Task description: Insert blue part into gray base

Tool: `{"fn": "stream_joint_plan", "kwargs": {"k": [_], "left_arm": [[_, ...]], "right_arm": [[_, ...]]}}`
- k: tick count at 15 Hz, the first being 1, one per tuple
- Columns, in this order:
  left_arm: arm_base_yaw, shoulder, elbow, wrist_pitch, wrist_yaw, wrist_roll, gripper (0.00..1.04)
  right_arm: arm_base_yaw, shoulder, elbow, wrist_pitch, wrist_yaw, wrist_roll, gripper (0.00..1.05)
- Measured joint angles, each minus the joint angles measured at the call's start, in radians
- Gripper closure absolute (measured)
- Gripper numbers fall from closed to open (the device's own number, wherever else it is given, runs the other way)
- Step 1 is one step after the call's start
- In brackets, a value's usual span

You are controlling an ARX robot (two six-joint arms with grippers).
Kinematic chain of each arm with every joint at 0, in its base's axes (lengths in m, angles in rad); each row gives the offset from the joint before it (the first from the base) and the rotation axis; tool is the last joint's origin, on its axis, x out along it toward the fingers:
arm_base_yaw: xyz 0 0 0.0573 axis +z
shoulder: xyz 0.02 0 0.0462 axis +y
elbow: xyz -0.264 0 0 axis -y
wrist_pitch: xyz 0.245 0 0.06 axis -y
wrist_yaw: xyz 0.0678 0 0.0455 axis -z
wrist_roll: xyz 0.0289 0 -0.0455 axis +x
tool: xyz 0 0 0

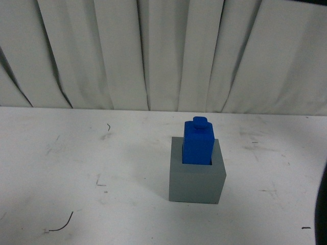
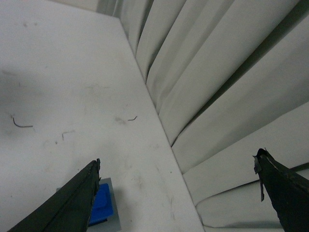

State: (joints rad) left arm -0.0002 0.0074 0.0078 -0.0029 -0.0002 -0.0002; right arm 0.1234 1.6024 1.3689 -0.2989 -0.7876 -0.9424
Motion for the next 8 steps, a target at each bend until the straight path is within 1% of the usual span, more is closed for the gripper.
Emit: {"fn": "stream_joint_plan", "kwargs": {"k": [1, 2, 3, 4, 5, 6, 7, 8], "left_arm": [[0.000, 0.000, 0.000, 0.000, 0.000, 0.000, 0.07], [0.000, 0.000, 0.000, 0.000, 0.000, 0.000, 0.07], [0.000, 0.000, 0.000, 0.000, 0.000, 0.000, 0.07], [0.000, 0.000, 0.000, 0.000, 0.000, 0.000, 0.07], [0.000, 0.000, 0.000, 0.000, 0.000, 0.000, 0.07], [0.000, 0.000, 0.000, 0.000, 0.000, 0.000, 0.07], [0.000, 0.000, 0.000, 0.000, 0.000, 0.000, 0.07], [0.000, 0.000, 0.000, 0.000, 0.000, 0.000, 0.07]], "right_arm": [[-0.014, -0.075, -0.101, 0.126, -0.008, 0.063, 0.07], [0.013, -0.186, -0.283, 0.412, 0.297, 0.243, 0.18], [0.014, -0.318, -0.471, 0.608, 0.564, 0.458, 0.31], [-0.004, -0.433, -0.610, 0.715, 0.735, 0.624, 0.42], [-0.063, -0.589, -0.755, 0.719, 0.825, 0.791, 0.56], [-0.126, -0.715, -0.876, 0.683, 0.803, 0.858, 0.69], [-0.135, -0.835, -0.992, 0.642, 0.803, 0.896, 0.82], [-0.122, -0.969, -1.101, 0.618, 0.789, 0.910, 0.94]]}}
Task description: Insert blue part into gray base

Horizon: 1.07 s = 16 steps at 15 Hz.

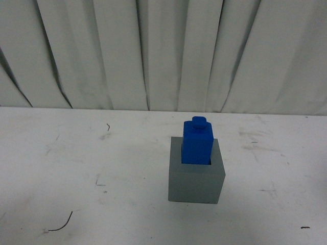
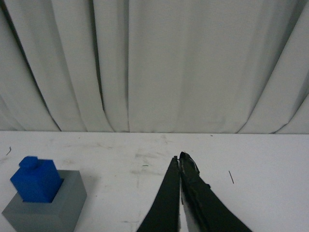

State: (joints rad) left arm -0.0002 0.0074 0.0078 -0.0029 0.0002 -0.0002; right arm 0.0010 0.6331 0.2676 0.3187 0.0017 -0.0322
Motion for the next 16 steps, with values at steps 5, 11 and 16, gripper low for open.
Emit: {"fn": "stream_joint_plan", "kwargs": {"k": [5, 11, 16], "left_arm": [[0.000, 0.000, 0.000, 0.000, 0.000, 0.000, 0.07], [0.000, 0.000, 0.000, 0.000, 0.000, 0.000, 0.07], [0.000, 0.000, 0.000, 0.000, -0.001, 0.000, 0.07]], "right_arm": [[-0.001, -0.267, -0.179, -0.042, -0.002, 0.018, 1.03], [-0.001, -0.394, -0.228, -0.118, -0.002, 0.018, 1.03], [-0.001, -0.628, -0.256, -0.329, -0.001, 0.018, 1.03]]}}
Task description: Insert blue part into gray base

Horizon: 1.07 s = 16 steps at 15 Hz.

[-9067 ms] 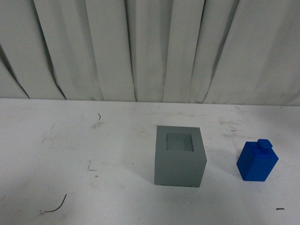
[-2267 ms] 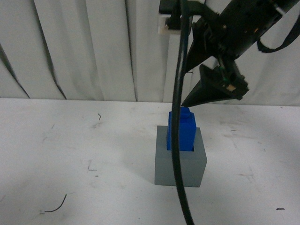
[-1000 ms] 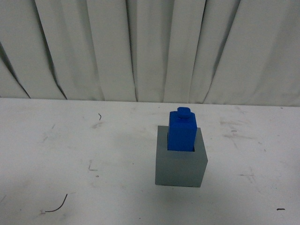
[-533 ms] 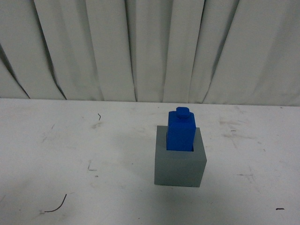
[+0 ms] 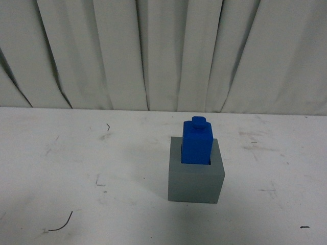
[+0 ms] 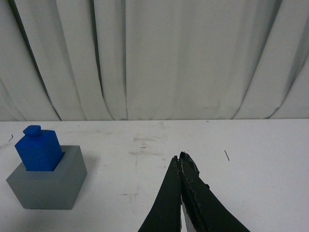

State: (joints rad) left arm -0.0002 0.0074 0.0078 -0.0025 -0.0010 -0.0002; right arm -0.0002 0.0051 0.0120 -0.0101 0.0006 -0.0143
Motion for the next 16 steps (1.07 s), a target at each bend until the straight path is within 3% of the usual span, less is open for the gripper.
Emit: {"fn": "stream_joint_plan", "kwargs": {"k": [3, 12, 13, 16], "left_arm": [[0.000, 0.000, 0.000, 0.000, 0.001, 0.000, 0.07], [0.000, 0.000, 0.000, 0.000, 0.001, 0.000, 0.07], [0.000, 0.000, 0.000, 0.000, 0.001, 0.000, 0.07], [0.000, 0.000, 0.000, 0.000, 0.001, 0.000, 0.07]], "right_arm": [[0.000, -0.002, 0.000, 0.006, 0.000, 0.000, 0.99], [0.000, -0.002, 0.000, 0.006, 0.000, 0.000, 0.09], [0.000, -0.002, 0.000, 0.006, 0.000, 0.002, 0.05], [0.000, -0.002, 0.000, 0.006, 0.000, 0.003, 0.06]]}}
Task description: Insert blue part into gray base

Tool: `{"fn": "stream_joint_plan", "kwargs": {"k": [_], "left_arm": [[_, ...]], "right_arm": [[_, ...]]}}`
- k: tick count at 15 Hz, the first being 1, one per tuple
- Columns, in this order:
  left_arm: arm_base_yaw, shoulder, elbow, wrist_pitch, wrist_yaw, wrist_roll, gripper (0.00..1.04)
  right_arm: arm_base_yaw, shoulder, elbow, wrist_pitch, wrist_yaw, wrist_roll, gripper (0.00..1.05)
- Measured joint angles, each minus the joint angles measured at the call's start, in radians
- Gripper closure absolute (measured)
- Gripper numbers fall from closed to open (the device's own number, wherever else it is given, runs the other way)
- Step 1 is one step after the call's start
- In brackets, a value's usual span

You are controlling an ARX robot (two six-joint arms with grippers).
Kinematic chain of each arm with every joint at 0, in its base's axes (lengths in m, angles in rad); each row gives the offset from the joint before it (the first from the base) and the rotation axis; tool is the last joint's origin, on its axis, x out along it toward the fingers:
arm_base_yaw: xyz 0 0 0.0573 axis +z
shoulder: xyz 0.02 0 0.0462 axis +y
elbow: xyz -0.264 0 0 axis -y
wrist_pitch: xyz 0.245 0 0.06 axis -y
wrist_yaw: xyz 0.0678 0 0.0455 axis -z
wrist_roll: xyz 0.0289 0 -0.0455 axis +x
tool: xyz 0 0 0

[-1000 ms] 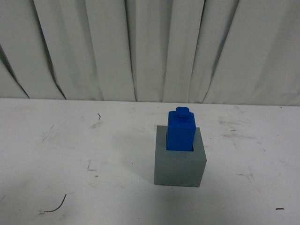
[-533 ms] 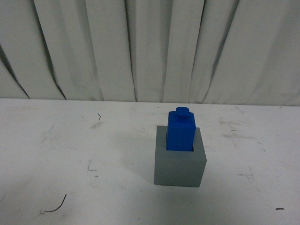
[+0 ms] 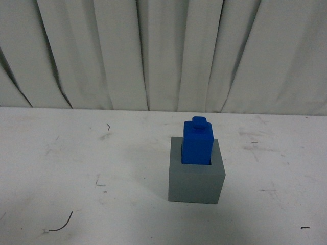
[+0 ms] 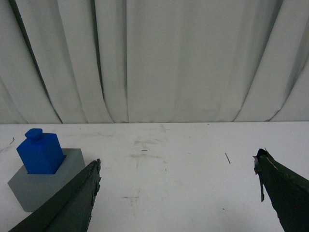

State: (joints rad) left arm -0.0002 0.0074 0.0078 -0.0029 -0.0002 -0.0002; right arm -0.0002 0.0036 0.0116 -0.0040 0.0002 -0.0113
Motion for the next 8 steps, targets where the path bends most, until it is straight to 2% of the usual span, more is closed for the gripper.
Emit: {"fn": "stream_joint_plan", "kwargs": {"k": [8], "left_arm": [[0.000, 0.000, 0.000, 0.000, 0.000, 0.000, 0.07]], "right_arm": [[0.000, 0.000, 0.000, 0.000, 0.000, 0.000, 0.06]]}}
